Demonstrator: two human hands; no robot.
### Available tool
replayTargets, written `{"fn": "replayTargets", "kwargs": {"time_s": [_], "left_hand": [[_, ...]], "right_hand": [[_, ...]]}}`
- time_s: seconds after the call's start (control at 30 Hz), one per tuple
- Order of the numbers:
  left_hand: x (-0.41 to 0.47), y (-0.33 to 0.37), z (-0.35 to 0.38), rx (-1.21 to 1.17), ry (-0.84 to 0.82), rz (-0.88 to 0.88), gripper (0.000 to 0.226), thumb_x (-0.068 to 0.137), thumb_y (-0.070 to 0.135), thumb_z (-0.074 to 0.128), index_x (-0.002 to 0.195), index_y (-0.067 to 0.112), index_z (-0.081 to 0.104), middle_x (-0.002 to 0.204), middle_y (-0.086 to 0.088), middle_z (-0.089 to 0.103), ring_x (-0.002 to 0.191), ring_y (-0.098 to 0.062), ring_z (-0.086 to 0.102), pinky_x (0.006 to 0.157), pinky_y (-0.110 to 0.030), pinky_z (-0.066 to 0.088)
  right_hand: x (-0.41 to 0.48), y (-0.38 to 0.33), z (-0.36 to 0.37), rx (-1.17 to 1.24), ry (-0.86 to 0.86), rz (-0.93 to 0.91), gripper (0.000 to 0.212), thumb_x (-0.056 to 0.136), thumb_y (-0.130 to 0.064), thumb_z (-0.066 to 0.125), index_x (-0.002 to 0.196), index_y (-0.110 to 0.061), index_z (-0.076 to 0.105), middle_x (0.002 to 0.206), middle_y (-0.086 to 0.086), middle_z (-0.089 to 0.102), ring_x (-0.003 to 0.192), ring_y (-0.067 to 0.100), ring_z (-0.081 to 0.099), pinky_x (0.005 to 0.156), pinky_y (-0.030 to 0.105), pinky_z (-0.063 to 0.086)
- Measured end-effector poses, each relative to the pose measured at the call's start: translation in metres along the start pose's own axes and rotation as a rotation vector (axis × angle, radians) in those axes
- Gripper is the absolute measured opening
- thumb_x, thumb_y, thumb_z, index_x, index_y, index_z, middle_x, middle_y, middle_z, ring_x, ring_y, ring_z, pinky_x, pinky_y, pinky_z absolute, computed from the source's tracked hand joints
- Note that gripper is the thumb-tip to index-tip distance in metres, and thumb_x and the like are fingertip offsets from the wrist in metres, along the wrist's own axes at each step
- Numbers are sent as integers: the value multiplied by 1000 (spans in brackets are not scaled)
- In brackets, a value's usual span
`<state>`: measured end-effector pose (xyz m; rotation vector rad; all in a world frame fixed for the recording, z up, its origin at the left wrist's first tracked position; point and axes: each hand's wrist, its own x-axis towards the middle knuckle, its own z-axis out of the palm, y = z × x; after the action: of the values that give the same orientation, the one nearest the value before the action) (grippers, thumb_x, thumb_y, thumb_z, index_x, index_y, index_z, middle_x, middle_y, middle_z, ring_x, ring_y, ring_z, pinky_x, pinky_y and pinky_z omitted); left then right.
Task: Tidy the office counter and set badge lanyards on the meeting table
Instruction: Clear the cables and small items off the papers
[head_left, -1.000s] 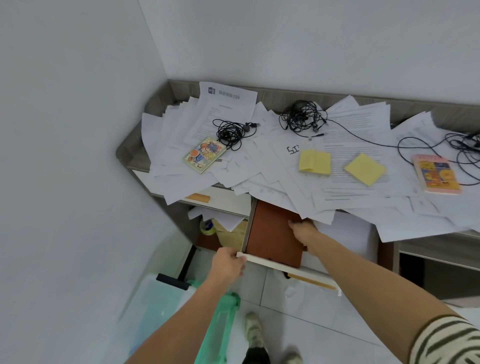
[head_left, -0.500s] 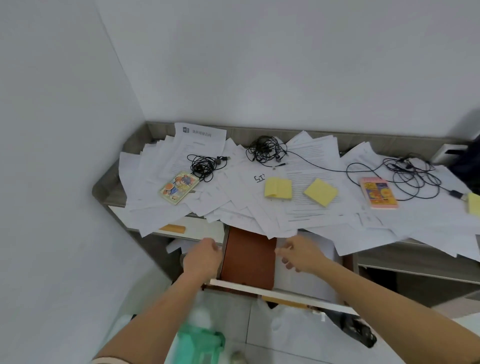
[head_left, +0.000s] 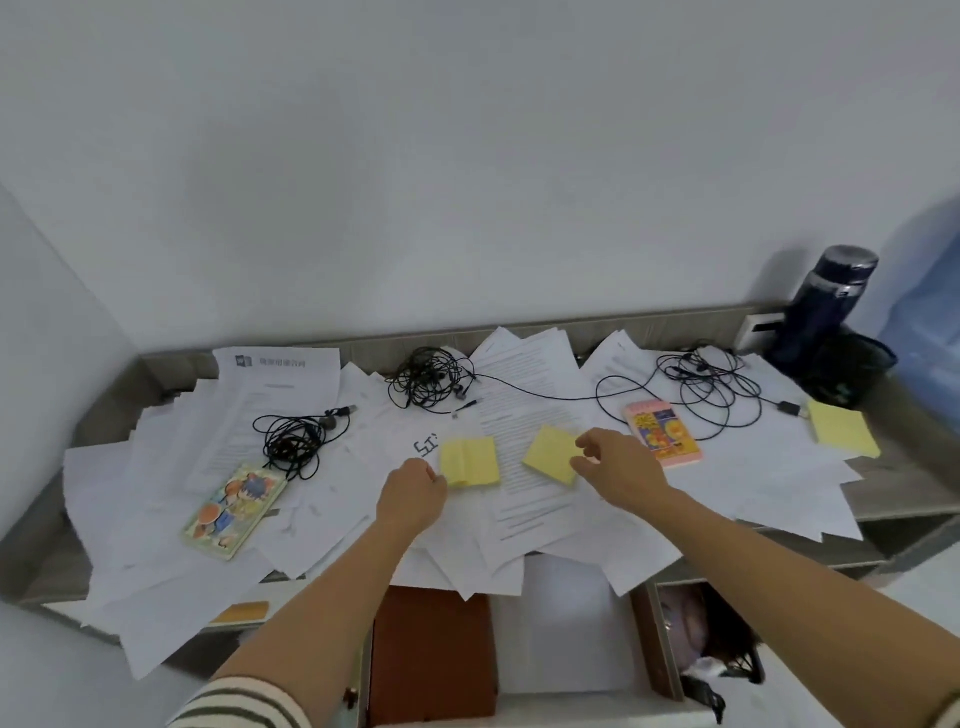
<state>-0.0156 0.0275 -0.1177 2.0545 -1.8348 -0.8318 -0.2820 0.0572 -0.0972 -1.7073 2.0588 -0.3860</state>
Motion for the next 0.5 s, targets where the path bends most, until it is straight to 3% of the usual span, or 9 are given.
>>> {"fn": "replayTargets", "kwargs": {"time_s": [0.07,0.1,0.2,0.3,0.43,0.5], "left_hand": [[28,10,5,0,-42,-38,28,91,34,57,92,6,55,103,-19,65,76,-21,53,63,-30,43],[36,15,6,12,-68,-57,36,88,39,60,97,5,56,106,-18,64,79,-22,54,63,-29,40],[58,30,12,111,-126,-81,53,81,50,66,112,10,51,111,-6,58,103,-25,58,73,-30,41],[69,39,19,120,-193,-85,60,73,48,74,114,10,52,112,-6,60,106,-24,58,74,-30,43],[86,48,22,71,-286,-87,74,63,39,81,119,-3,56,115,-18,63,102,-29,64,75,-32,50],[89,54,23,57,-310,-58,58,64,34,80,108,4,56,103,-15,63,89,-25,63,62,-30,45]], "right_hand": [[25,-2,1,-44,-23,13,49,93,-41,58,137,-20,49,133,1,57,119,21,54,91,33,46],[33,-5,2,-76,-56,21,55,92,-43,59,141,-21,44,137,3,53,123,22,51,93,34,44],[57,-8,7,-209,-165,62,76,85,-51,66,147,-21,33,140,7,46,128,26,44,95,37,43],[68,-7,9,-318,-172,94,85,76,-57,72,143,-22,34,135,7,47,126,26,44,90,36,44],[78,-4,9,-262,-206,151,77,68,-60,76,128,-21,49,125,2,51,115,22,51,82,32,44],[79,3,10,-157,-214,173,64,72,-54,76,121,-20,54,119,0,52,107,20,55,76,30,43]]}}
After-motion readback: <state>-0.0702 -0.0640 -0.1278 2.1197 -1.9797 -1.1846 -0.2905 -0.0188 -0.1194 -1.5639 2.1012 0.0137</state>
